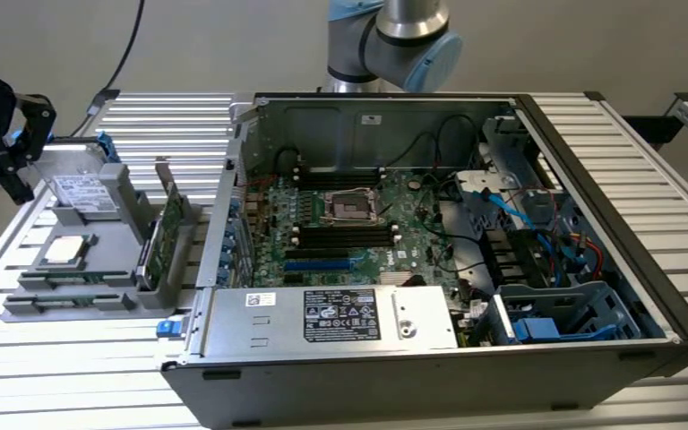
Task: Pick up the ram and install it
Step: 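Pick up the ram and move it above insertion slot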
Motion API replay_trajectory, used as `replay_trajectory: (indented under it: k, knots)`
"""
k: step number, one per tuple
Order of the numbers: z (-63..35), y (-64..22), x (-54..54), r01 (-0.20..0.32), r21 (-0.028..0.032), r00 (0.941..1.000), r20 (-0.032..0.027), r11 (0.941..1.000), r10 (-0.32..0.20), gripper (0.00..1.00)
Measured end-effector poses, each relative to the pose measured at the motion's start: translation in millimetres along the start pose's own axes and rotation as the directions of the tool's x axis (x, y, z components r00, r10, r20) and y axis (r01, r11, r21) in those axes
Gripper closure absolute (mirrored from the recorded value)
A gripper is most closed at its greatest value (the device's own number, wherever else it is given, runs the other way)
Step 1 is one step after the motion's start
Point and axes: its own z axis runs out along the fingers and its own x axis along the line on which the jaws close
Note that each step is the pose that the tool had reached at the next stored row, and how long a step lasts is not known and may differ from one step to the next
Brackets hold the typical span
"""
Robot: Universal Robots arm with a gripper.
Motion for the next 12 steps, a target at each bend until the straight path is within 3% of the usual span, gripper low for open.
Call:
replay_trajectory:
  k: [6, 12]
  knots:
    - [1.7, 0.0, 0.0, 0.109, 0.0009, 0.994, -0.0069, 0.994, -0.109, 0.9]
    - [3.4, -0.2, -0.1, 0.216, 0.001, 0.9762, -0.0139, 0.9763, -0.216, 0.9]
